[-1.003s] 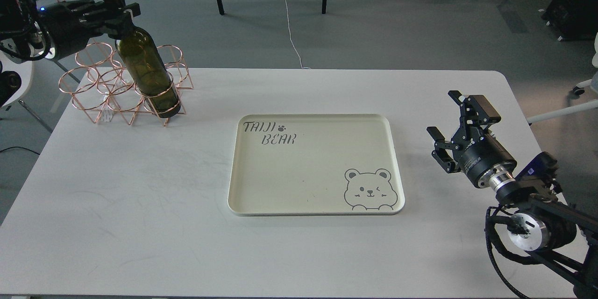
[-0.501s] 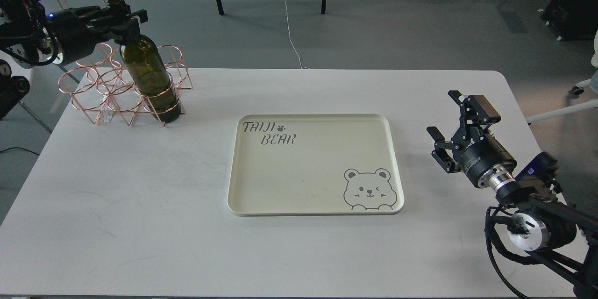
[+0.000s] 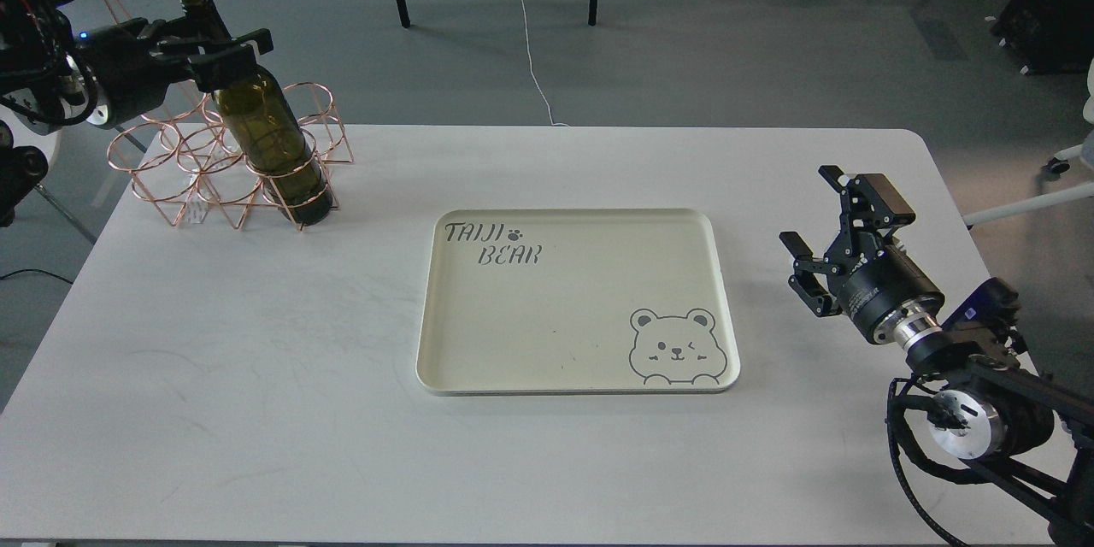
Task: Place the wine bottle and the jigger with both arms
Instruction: 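Open the left gripper and withdraw it from the bottle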
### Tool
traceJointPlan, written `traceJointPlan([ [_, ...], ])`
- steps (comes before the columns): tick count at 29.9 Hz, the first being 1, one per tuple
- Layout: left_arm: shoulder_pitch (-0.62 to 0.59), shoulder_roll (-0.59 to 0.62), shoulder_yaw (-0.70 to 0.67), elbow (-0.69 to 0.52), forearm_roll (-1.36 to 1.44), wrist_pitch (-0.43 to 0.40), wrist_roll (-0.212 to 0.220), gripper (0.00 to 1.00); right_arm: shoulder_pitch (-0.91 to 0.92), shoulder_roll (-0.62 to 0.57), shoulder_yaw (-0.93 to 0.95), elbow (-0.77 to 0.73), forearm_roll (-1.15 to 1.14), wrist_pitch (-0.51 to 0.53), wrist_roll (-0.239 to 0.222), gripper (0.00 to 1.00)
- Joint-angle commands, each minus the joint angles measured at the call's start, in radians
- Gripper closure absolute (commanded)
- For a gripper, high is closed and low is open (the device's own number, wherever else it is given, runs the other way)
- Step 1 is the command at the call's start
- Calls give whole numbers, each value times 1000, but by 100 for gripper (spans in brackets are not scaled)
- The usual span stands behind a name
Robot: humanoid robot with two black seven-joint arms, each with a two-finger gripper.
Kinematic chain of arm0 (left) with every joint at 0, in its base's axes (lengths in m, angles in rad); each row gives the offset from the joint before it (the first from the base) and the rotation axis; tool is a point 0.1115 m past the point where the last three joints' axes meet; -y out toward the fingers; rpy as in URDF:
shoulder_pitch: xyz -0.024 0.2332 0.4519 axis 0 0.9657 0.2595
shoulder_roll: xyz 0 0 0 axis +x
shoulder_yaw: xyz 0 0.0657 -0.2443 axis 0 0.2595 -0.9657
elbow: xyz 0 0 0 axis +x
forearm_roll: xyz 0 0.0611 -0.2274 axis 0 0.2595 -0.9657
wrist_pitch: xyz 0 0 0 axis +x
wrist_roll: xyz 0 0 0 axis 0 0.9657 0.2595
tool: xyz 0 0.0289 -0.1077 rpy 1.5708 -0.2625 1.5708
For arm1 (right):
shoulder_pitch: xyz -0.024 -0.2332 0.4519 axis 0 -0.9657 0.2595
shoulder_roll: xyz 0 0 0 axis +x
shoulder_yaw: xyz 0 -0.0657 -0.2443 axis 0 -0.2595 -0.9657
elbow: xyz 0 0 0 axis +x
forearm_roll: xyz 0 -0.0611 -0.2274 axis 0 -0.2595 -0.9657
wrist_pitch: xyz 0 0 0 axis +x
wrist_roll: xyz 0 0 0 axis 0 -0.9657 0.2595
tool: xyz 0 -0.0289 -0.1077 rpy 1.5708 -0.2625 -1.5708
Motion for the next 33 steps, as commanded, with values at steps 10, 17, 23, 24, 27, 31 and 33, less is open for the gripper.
traceJointPlan([
  [10,163,296,-55,-409,-237,3,0,2,5,50,17,-6,0,-6,0,2],
  [17,195,299,-106,-718,-685,9,0,2,3,99,83,-24,0,-11,0,2],
  [23,268,100,-179,-768,-803,34,0,2,25,122,91,-98,0,-8,0,2],
  [24,303,60,-214,-767,-808,54,0,2,29,130,87,-112,0,-3,0,2],
  [27,446,-96,-349,-759,-812,120,0,2,25,125,78,-124,0,12,0,2],
  [31,612,-267,-498,-727,-812,124,0,2,20,130,78,-119,0,43,0,1],
  [33,685,-346,-569,-692,-812,121,33,2,17,133,77,-116,0,44,0,1],
])
